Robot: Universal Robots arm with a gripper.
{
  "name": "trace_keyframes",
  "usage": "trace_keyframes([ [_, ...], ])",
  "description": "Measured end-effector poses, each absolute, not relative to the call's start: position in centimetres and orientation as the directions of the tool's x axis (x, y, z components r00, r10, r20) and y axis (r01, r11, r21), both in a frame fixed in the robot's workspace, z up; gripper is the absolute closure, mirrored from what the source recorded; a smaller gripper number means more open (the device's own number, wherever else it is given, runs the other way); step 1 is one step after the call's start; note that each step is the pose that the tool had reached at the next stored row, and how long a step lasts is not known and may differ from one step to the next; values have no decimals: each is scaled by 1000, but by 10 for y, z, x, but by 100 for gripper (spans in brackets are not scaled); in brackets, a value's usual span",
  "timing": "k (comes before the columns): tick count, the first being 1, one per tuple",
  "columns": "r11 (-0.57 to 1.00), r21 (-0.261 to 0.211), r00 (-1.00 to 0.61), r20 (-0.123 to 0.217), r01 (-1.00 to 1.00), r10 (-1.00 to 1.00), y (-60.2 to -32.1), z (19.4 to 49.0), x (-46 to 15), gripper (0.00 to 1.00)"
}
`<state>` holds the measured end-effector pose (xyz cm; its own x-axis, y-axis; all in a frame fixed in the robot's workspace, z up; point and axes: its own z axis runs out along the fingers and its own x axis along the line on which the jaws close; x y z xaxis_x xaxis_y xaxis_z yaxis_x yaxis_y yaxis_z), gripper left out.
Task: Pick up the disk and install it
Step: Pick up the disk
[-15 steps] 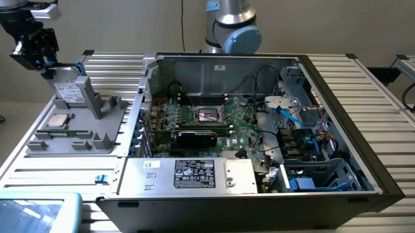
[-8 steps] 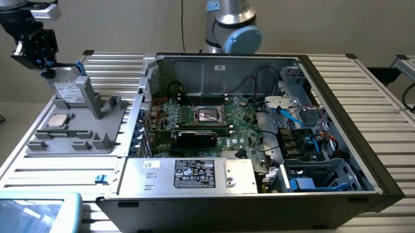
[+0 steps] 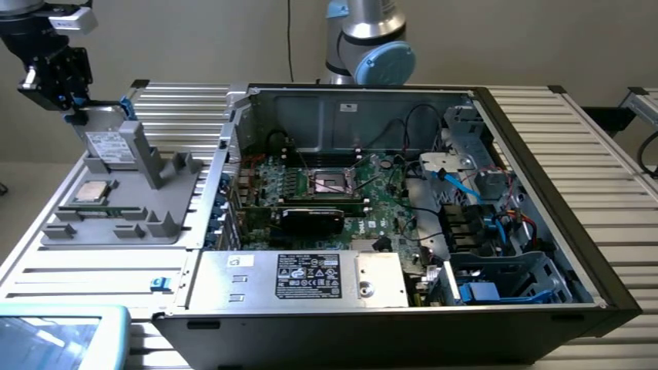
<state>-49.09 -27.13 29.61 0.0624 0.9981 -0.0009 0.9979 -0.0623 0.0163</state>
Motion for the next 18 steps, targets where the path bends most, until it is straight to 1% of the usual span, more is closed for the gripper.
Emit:
trace_keyframes([
  [2, -62, 16, 62, -1, 998, 998, -271, 296, -491, 61],
  [3, -62, 16, 62, -1, 998, 998, -271, 296, -491, 63],
  [18, -62, 17, 62, -1, 998, 998, -271, 295, -491, 63],
])
